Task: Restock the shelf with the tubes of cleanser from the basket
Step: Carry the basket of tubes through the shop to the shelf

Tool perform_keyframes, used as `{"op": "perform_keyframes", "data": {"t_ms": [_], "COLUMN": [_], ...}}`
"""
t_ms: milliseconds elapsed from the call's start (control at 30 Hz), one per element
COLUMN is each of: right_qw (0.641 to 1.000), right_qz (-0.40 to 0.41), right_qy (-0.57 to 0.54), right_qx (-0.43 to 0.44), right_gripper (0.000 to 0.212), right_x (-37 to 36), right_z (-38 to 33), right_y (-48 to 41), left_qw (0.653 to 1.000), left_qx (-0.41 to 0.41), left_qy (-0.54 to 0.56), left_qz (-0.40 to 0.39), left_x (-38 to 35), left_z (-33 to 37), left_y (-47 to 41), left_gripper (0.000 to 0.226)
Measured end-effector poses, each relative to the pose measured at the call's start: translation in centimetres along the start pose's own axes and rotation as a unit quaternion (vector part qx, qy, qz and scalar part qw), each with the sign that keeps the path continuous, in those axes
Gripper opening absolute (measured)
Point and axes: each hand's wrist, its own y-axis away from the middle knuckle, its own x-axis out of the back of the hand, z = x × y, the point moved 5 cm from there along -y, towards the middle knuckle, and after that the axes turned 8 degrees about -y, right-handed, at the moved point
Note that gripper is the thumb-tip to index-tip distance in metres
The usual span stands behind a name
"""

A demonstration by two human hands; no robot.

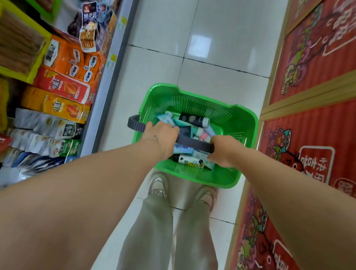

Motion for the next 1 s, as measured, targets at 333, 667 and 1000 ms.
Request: {"op": "perform_keyframes", "data": {"t_ms": [333, 667, 1000], "right_qw": [0.998, 0.990, 0.957], "right_qz": [0.033, 0.125, 0.245], "right_qy": [-0.045, 0.021, 0.108], "right_qx": [0.012, 0.058, 0.108], "right_gripper": [0.013, 0.007, 0.010], "right_x": [-0.1, 8.2, 16.3], "right_z": [-0.3, -2.7, -7.8], "right_y": [3.5, 10.6, 21.1], "left_qw": [0.999, 0.995, 0.985], "left_qx": [0.022, -0.035, -0.045], "left_qy": [0.018, 0.085, 0.058], "left_qz": [-0.039, 0.048, 0.154], "left_x": [2.0, 9.5, 20.2], "left_z": [-0.5, -1.9, -5.2], "left_y": [2.7, 7.6, 15.0], "left_gripper": [0.032, 0.010, 0.016]}}
